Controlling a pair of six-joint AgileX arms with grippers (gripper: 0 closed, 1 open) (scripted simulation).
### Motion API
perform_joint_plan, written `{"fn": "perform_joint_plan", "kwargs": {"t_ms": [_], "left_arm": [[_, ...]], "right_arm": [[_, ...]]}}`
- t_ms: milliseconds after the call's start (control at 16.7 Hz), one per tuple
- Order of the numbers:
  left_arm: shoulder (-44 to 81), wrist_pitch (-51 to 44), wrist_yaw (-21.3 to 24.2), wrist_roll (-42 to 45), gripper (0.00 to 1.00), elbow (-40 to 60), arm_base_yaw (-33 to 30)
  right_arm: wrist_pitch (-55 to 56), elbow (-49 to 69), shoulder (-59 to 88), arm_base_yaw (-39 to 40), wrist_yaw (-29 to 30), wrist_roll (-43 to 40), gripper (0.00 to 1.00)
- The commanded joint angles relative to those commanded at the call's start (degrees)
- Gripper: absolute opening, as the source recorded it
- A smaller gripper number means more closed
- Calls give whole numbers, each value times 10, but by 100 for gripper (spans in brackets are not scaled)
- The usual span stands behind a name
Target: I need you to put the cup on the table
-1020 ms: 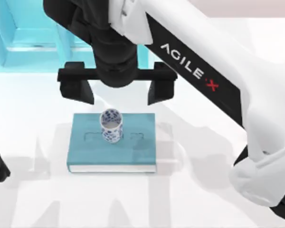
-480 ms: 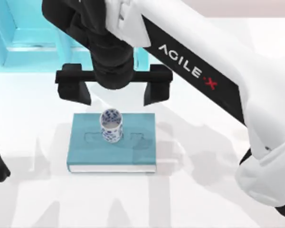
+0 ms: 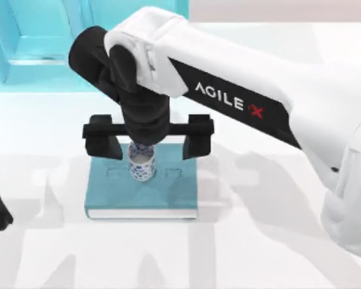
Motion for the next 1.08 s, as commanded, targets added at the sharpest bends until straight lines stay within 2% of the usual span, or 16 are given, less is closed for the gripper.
{"fn": "perform_joint_plan", "kwargs": {"t_ms": [180,480,1080], "left_arm": [[0,0,0,0,100,0,0],[0,0,0,0,100,0,0],[0,0,0,0,100,0,0]], "right_arm": [[43,-48,-10,-1,0,-1,100],[47,-52,-11,-1,0,-1,100],[47,-52,-11,-1,0,-1,25]]}}
